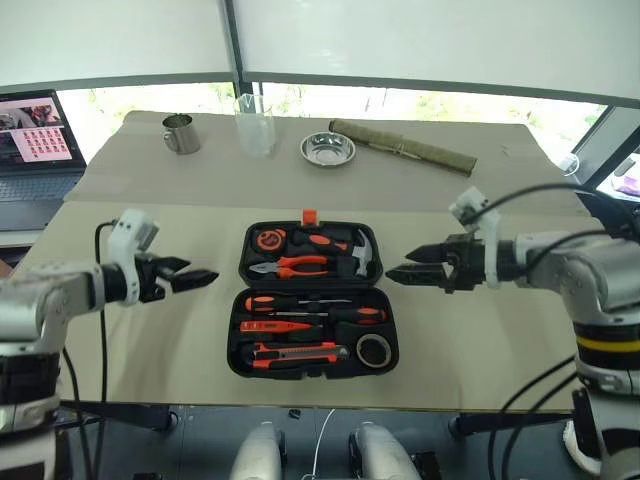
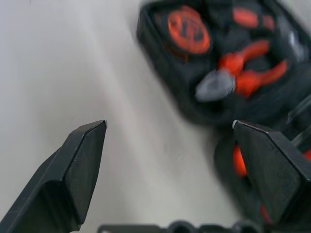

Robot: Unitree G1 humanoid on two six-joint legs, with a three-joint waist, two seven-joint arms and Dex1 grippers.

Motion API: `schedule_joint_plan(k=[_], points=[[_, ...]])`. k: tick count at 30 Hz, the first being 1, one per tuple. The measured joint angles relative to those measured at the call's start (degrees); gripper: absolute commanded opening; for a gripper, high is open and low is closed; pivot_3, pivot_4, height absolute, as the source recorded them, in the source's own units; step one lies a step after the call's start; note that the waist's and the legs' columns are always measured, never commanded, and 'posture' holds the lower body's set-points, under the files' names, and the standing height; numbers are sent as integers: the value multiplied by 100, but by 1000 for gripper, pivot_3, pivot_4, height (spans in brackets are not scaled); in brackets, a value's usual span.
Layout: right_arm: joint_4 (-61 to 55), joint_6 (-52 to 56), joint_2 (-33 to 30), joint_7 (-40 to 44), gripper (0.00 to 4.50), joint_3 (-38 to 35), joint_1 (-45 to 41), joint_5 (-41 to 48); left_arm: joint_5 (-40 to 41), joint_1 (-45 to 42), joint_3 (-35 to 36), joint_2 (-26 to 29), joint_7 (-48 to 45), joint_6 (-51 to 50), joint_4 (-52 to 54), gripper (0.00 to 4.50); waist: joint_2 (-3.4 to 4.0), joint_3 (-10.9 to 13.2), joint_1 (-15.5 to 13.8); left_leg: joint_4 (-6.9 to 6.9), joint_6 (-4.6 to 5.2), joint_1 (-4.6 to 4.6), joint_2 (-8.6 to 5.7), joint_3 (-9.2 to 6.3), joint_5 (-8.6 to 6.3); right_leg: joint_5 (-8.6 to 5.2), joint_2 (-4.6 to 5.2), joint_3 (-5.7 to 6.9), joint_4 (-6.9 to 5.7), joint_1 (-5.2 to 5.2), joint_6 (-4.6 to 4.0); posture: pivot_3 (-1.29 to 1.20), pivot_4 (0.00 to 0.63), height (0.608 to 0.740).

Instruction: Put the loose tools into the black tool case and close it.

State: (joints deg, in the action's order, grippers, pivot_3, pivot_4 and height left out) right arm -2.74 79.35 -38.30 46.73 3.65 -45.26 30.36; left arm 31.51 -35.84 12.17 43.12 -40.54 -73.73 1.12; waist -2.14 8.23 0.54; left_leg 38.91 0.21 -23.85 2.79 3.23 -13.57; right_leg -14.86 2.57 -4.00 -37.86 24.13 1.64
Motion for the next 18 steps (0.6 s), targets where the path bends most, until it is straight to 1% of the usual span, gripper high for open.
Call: schedule_joint_plan(k=[2, 6, 12, 18], points=[[481, -22, 235, -335, 4463, 246, -177, -240, -86, -255, -131, -243, 365, -240, -120, 4500, 0, 0, 30, -4, 0, -6, -3, 2, 0, 0, 2, -6, 2, 10, 0, 0, 150, 740], [1263, -236, 395, -687, 4463, 475, -408, -658, -232, -282, -299, -417, 715, -412, -380, 4500, 0, 1, 92, -7, -12, -53, 0, 0, 7, 1, 1, -8, -13, 62, -2, 0, 150, 740], [1756, -387, 774, -818, 4463, 477, -792, -754, -215, -327, -338, -404, 768, -480, -439, 4500, 1, 1, 81, -7, -21, -72, 0, 0, 12, 1, 4, -5, -12, 81, -2, 0, 150, 740], [1970, -380, 871, -845, 4463, 496, -843, -787, -208, -399, -222, -270, 740, -499, -739, 4500, 1, 1, 55, -6, -21, -73, -1, 1, 12, 1, 6, -2, -14, 82, -2, 0, 150, 740]])
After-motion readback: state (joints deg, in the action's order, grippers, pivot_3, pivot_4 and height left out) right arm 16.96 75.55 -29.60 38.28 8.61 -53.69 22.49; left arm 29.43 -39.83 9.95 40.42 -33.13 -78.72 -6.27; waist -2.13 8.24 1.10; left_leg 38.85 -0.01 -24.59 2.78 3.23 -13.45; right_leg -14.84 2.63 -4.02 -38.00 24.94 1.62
